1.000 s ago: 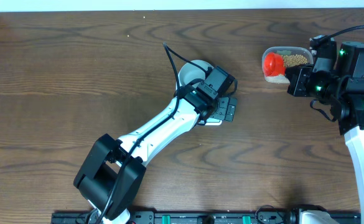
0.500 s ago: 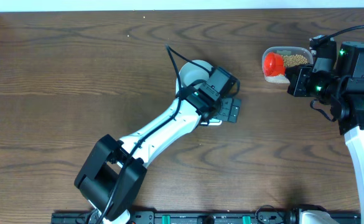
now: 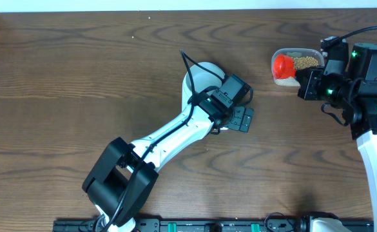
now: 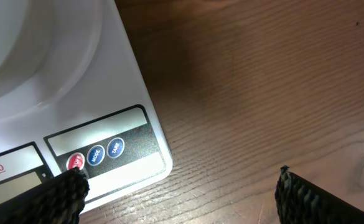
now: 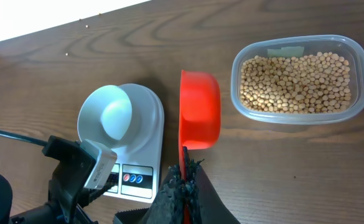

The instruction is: Scoop item into bowl and weigh 50g on scale

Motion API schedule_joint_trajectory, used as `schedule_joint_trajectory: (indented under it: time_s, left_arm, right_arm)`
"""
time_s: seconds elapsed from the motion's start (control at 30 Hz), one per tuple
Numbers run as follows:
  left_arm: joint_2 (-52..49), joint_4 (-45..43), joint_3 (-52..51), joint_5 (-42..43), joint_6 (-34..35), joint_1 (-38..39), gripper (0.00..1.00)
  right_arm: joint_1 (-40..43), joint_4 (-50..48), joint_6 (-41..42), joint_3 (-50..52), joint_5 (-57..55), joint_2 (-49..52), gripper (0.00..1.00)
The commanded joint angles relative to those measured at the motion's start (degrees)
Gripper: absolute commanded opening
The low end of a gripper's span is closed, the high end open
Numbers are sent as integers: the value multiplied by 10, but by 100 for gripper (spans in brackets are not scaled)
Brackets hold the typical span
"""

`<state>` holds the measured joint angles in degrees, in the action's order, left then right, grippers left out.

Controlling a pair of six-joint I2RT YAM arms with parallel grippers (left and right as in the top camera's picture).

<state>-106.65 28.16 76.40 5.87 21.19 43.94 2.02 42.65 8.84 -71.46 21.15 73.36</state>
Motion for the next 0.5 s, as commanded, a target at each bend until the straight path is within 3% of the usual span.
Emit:
schedule_joint_trajectory:
  time_s: [0.0, 0.47]
  left_arm:
    - [-9, 4, -6, -7, 5, -1, 98]
    - [-9, -20, -43, -38, 5, -1, 98]
  right_arm:
    - [1, 3, -8, -7, 2, 0, 1]
    - [2, 5, -12, -7, 0, 0, 1]
